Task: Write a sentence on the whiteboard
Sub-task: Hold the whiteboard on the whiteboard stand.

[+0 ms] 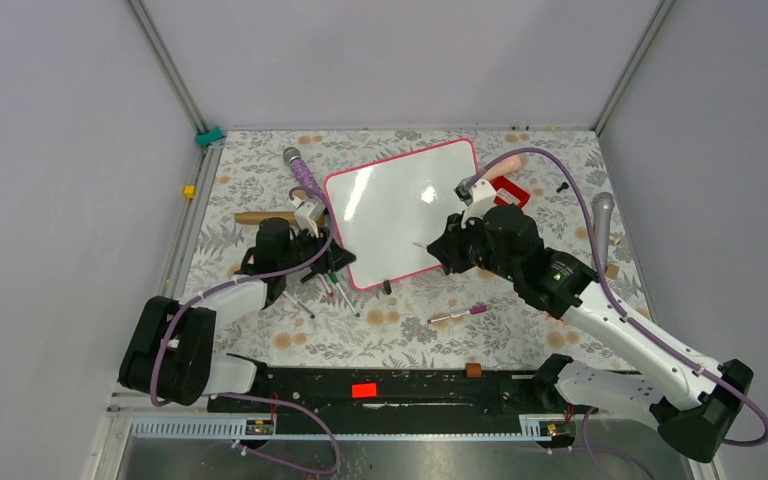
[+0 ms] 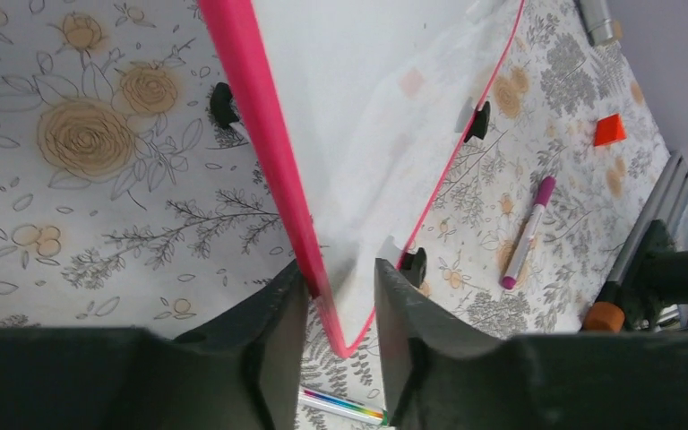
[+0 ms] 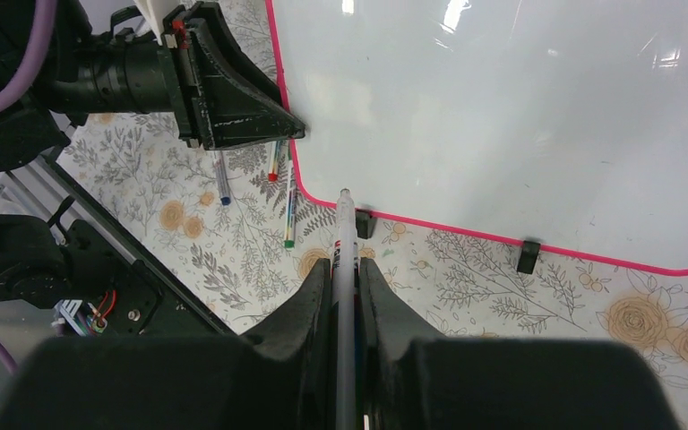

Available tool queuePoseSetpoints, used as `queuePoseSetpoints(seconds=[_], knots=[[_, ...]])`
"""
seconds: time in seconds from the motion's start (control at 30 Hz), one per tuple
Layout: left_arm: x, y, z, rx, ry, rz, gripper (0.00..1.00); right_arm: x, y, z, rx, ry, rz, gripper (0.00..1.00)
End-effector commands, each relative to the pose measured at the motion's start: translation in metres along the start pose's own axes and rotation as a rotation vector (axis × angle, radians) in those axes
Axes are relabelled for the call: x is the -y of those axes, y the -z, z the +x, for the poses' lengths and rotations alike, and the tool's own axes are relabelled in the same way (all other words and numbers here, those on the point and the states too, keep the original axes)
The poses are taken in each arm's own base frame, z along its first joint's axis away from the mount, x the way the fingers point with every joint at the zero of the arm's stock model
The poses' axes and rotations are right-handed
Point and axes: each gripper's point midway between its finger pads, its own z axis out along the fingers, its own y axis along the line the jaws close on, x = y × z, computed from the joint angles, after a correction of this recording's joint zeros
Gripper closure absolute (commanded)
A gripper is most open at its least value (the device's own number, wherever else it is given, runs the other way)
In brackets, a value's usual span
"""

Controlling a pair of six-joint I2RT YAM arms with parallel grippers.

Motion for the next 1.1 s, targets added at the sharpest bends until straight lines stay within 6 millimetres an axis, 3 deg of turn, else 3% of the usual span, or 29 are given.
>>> queuePoseSetpoints(seconds=[0.0, 0.13, 0.33, 0.63, 0.9, 1.07], knots=[[0.011, -0.006, -0.025, 0.049, -0.065, 0.06, 0.75, -0.011, 0.005, -0.024, 0.089, -0.014, -0.044, 1.0], [0.018, -0.009, -0.021, 0.025, -0.075, 0.123, 1.0, -0.009, 0.003, -0.02, 0.079, -0.019, -0.039, 1.0], [0.027, -0.013, -0.019, -0.008, -0.072, 0.204, 1.0, -0.017, -0.001, -0.021, 0.062, -0.02, -0.074, 1.0], [0.006, -0.02, -0.014, -0.097, -0.059, 0.101, 1.0, -0.023, -0.012, -0.036, 0.067, -0.006, -0.077, 1.0], [-0.01, -0.025, -0.01, -0.127, -0.027, 0.024, 1.0, -0.034, -0.045, -0.078, 0.094, -0.006, 0.009, 1.0], [-0.023, -0.024, -0.004, -0.169, -0.03, -0.044, 1.0, -0.043, -0.075, -0.092, 0.09, 0.035, 0.085, 1.0]])
